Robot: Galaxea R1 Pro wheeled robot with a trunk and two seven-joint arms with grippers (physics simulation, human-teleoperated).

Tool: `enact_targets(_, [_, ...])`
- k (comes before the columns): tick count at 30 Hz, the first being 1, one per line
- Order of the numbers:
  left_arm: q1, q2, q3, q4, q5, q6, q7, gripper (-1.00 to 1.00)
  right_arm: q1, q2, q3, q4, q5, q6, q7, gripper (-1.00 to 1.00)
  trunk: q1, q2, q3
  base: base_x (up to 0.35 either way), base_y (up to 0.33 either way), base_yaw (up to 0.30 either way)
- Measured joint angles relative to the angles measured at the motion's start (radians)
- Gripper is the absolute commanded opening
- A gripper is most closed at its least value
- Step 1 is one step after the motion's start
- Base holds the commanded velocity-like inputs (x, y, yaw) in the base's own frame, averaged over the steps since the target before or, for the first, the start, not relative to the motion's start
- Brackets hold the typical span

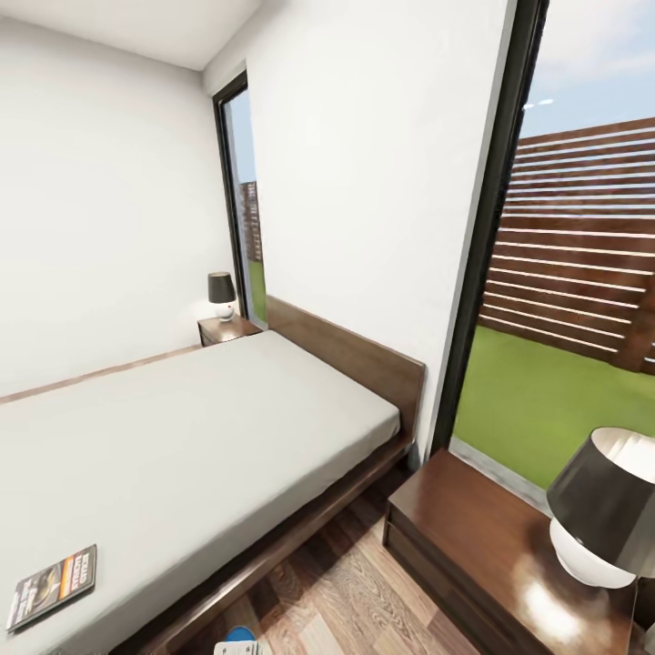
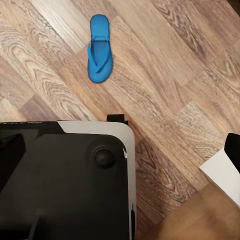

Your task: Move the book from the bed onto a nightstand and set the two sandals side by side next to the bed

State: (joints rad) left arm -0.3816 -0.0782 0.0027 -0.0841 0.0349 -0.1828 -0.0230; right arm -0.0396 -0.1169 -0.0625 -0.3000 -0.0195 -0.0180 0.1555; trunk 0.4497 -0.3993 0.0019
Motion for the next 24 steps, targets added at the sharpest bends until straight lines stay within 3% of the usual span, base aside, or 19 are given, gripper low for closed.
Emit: enact_targets(24, [0.0,0.0,0.0,0.001,0.0,-0.001,0.0,-1.0,0.0,0.004,0.0,0.0,0.0,0.0,0.0,1.0,0.0,0.0,0.0,0.0,-0.048,0.048])
